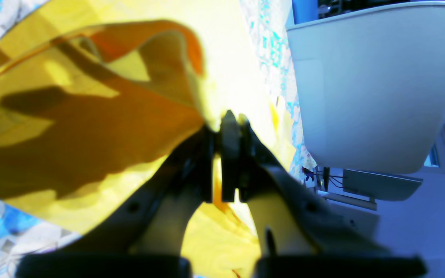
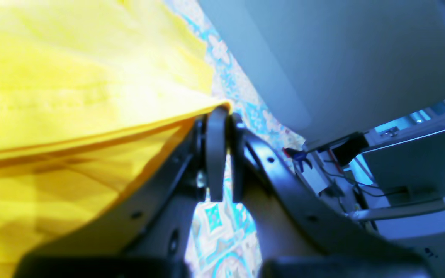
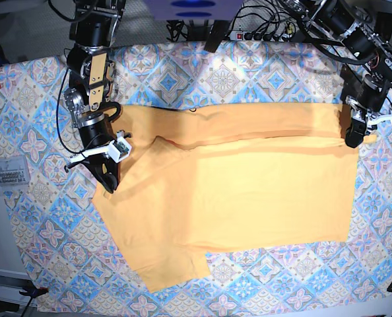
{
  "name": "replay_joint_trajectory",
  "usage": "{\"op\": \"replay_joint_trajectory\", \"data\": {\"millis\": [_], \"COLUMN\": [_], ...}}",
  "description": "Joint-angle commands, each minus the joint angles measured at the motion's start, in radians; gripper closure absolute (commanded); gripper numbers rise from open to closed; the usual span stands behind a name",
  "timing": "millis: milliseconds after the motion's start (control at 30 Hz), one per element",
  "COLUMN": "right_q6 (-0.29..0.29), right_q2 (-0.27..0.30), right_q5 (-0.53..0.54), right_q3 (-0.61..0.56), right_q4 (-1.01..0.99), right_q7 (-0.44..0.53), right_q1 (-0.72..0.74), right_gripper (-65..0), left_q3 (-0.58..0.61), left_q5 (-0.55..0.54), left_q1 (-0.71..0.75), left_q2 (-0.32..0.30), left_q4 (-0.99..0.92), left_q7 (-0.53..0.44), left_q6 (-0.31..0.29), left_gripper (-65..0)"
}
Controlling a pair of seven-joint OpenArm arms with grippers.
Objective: Fold the T-shirt properly
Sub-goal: 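Lower both grippers onto the shirt's collar edge and release the fabric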
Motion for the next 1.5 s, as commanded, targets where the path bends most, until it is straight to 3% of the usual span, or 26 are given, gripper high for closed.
{"op": "replay_joint_trajectory", "data": {"millis": [0, 400, 500, 600, 700, 767, 833, 1200, 1267, 1467], "right_q6": [-0.017, -0.019, -0.019, -0.022, -0.023, -0.023, -0.023, -0.019, -0.019, -0.014], "right_q2": [0.003, 0.003, 0.003, 0.003, 0.003, 0.003, 0.003, 0.0, -0.024, -0.047], "right_q5": [0.016, 0.016, 0.016, 0.016, 0.017, 0.02, 0.02, 0.022, 0.02, 0.014], "right_q3": [-0.006, -0.052, -0.05, -0.05, -0.05, -0.049, -0.049, -0.053, -0.049, -0.04], "right_q4": [0.014, -0.082, -0.082, -0.082, -0.074, -0.072, -0.072, -0.074, -0.074, -0.042], "right_q7": [0.017, 0.011, 0.011, 0.013, 0.016, 0.016, 0.013, 0.011, 0.01, -0.138], "right_q1": [0.011, 0.013, 0.013, 0.006, 0.002, -0.012, -0.014, 0.006, 0.013, 0.01], "right_gripper": [-0.2, -1.2, -8.2, -17.6, -22.6, -23.5, -23.7, -23.7, -23.7, -23.4], "left_q3": [-0.002, 0.002, 0.002, 0.002, -0.001, 0.001, 0.001, 0.001, 0.002, 0.082], "left_q5": [-0.005, 0.041, 0.043, 0.043, 0.049, 0.049, 0.049, 0.041, 0.043, 0.066], "left_q1": [-0.007, -0.012, -0.009, -0.006, -0.006, -0.004, -0.002, -0.042, -0.055, -0.036], "left_q2": [-0.016, -0.006, -0.004, -0.004, -0.004, -0.004, -0.004, -0.003, -0.003, -0.009], "left_q4": [0.018, 0.013, 0.011, 0.011, 0.011, 0.011, 0.011, 0.013, 0.013, 0.013], "left_q7": [-0.011, -0.047, -0.044, -0.045, -0.045, -0.041, -0.041, -0.044, -0.039, -0.045], "left_q6": [-0.007, -0.007, -0.007, -0.005, 0.053, 0.119, 0.14, 0.144, 0.144, 0.145], "left_gripper": [0.0, 0.0, -0.6, -8.1, -15.7, -19.9, -22.5, -23.2, -23.1, -23.1]}}
